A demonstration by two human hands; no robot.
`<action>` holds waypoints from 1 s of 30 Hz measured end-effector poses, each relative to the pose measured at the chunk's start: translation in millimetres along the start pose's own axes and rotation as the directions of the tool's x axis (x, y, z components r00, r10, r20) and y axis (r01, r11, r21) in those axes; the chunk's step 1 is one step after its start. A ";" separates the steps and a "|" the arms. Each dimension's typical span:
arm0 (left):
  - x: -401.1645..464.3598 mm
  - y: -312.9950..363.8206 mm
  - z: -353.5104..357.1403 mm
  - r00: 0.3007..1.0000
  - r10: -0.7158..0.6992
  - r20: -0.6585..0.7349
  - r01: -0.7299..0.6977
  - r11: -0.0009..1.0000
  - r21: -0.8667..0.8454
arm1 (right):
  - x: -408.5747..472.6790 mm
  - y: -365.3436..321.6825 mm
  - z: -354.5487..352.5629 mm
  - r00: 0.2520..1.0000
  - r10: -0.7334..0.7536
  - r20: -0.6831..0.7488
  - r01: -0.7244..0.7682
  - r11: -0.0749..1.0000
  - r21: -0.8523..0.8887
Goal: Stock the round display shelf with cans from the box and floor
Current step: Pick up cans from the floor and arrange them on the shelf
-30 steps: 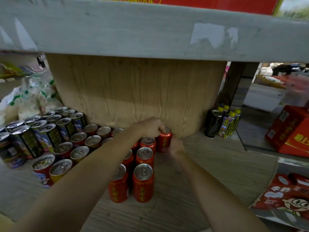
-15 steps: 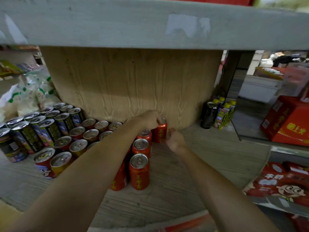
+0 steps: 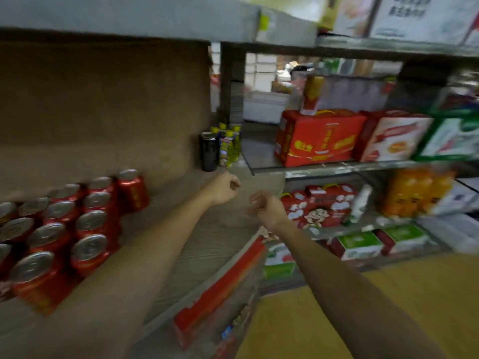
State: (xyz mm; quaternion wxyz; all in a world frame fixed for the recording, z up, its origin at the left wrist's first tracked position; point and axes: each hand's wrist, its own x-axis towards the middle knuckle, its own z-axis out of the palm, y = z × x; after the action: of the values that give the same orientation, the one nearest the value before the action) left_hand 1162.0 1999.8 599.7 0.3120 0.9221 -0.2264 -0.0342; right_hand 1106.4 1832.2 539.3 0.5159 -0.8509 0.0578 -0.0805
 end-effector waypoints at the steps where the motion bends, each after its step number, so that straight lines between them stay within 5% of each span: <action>1: 4.5 12.6 19.5 0.999 0.020 0.040 -0.020 1.000 -0.004 | -11.4 13.8 -19.8 1.000 0.003 0.017 -0.001 0.995 -0.098; 12: 16.8 104.7 275.5 0.874 0.115 0.472 -0.179 0.979 0.095 | -113.7 203.4 -168.5 0.912 0.382 -0.147 -0.409 0.865 -0.291; 21: -61.1 61.9 550.2 0.751 -0.222 0.622 0.202 0.974 0.103 | -207.7 449.5 -173.5 0.771 0.636 0.020 -0.607 0.745 -0.276; 30: -160.1 -20.9 786.4 0.620 -0.346 0.704 0.317 0.932 0.178 | -307.2 693.3 -99.4 0.607 0.793 0.054 -0.732 0.584 -0.349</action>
State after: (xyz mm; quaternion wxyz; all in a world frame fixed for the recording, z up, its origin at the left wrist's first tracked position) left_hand 866.2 1644.4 -56.6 0.1684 0.8636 -0.1578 -0.4482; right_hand 775.1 1482.1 -54.4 0.3712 -0.8117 0.3771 0.2471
